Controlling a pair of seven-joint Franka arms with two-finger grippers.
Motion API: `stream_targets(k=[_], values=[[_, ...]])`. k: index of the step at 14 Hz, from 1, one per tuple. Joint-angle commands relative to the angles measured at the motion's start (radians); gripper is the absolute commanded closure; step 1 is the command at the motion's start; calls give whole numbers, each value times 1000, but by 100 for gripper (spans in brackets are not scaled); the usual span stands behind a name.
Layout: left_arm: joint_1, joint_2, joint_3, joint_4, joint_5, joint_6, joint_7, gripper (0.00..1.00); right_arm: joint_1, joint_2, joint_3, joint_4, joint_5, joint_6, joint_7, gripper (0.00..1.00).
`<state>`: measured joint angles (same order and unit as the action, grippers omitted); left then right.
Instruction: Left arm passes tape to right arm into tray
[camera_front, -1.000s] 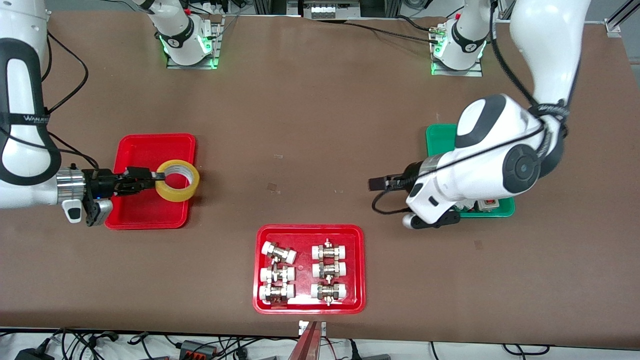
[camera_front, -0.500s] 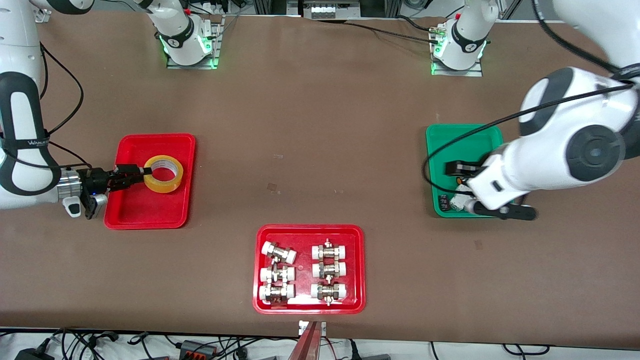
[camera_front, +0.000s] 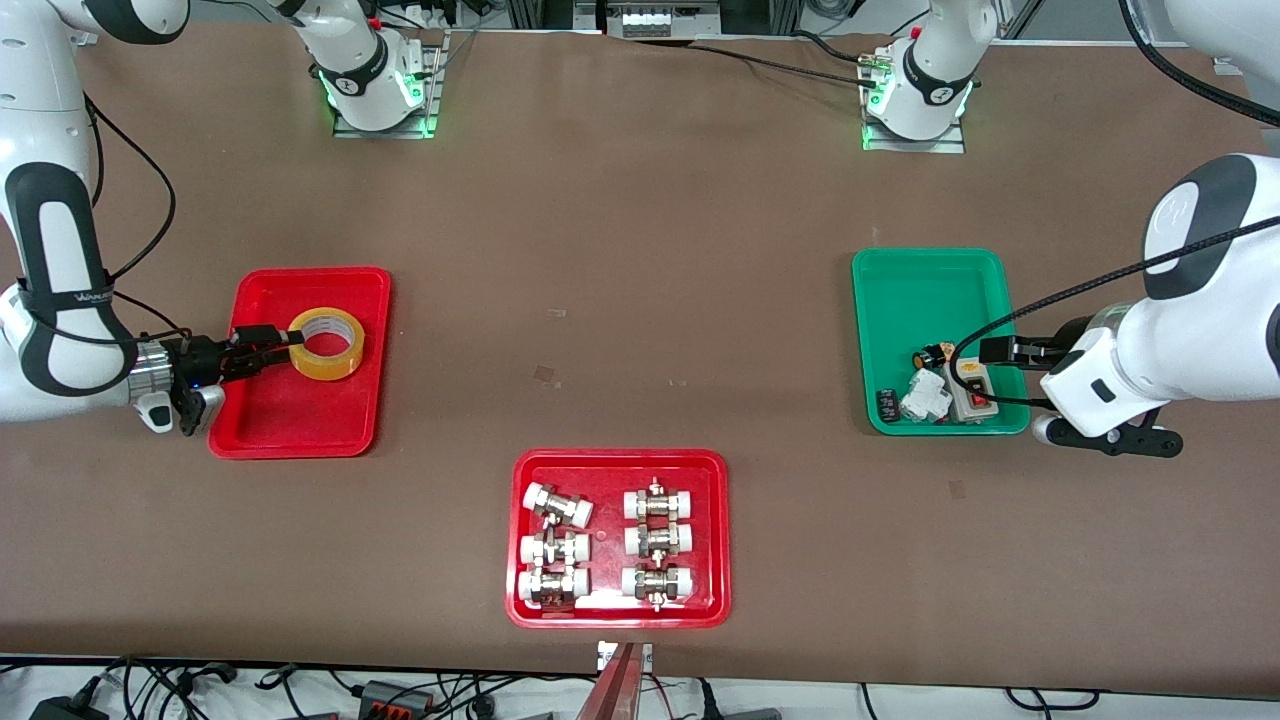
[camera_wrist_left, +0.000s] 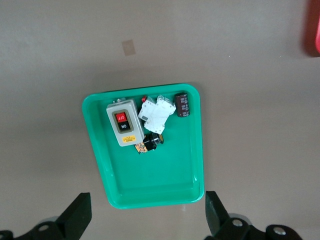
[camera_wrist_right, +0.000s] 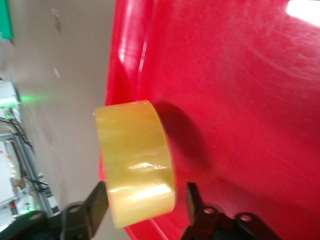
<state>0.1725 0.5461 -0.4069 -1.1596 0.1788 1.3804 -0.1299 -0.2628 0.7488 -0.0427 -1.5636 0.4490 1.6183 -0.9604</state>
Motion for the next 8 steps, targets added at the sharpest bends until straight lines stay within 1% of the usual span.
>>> stream_targets(k=[1, 2, 4, 5, 7, 8], values=[[-2, -89, -9, -133, 25, 41, -72, 0, 10, -2, 17, 11, -88, 34, -17, 0], [1, -125, -10, -196, 24, 84, -77, 0, 29, -6, 17, 17, -126, 60, -17, 0], [33, -210, -12, -341, 19, 178, -86, 0, 74, -44, 17, 26, -212, 98, -20, 0], [33, -236, -15, -379, 15, 198, -105, 0, 101, -80, 15, 27, -257, 118, -8, 0], [31, -256, -21, -376, -13, 168, -166, 0, 154, -152, 7, 27, -327, 127, 32, 0], [30, -259, -21, -355, -94, 123, -197, 0, 175, -189, 6, 27, -376, 129, 99, 0]])
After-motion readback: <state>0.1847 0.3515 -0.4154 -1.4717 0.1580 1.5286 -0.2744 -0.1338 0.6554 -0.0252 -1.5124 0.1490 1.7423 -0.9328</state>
